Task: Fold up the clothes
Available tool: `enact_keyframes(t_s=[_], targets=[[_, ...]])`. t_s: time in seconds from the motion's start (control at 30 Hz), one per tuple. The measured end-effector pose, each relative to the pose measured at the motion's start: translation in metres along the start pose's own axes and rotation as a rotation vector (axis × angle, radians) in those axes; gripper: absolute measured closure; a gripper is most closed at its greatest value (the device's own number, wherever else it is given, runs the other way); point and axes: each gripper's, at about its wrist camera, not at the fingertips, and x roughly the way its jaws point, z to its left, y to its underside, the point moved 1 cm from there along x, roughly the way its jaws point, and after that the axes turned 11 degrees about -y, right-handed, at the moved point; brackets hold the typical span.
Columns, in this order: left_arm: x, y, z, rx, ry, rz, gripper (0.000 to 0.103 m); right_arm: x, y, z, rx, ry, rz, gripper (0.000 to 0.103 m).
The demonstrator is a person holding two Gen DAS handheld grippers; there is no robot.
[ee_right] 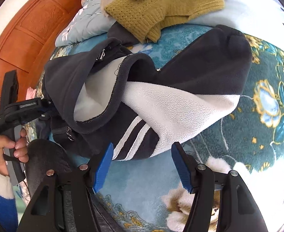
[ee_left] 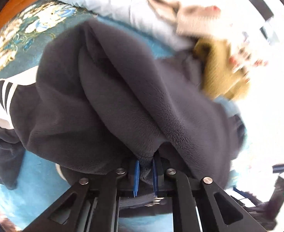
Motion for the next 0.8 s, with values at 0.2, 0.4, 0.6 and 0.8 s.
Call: enact_keyframes(t_s=[0.2,0.4,0.6,0.8], targets=[[-0.083,-0.025,-0.005,-0.006,0.133,-0.193,0.093,-0.002,0.001,0.02,-0.062,-0.08,-0.013,0.039],[-0.141,-0.031,-0.017,0.027,0.197,-0.306,0.093,-0.004,0.001,0.067,-0.233,-0.133,-0.063,0.039],[-0.159,-0.04,-0.005,0.058,0.184,-0.322,0.093,0.007,-0.011,0.091,-0.304,-0.085,-0.087,0.039],[-0.141,-0.034,-0.025,0.127,0.195,-0.289,0.093,-0.002,-0.038,0.123,-0.422,-0.081,-0.17,0.039]])
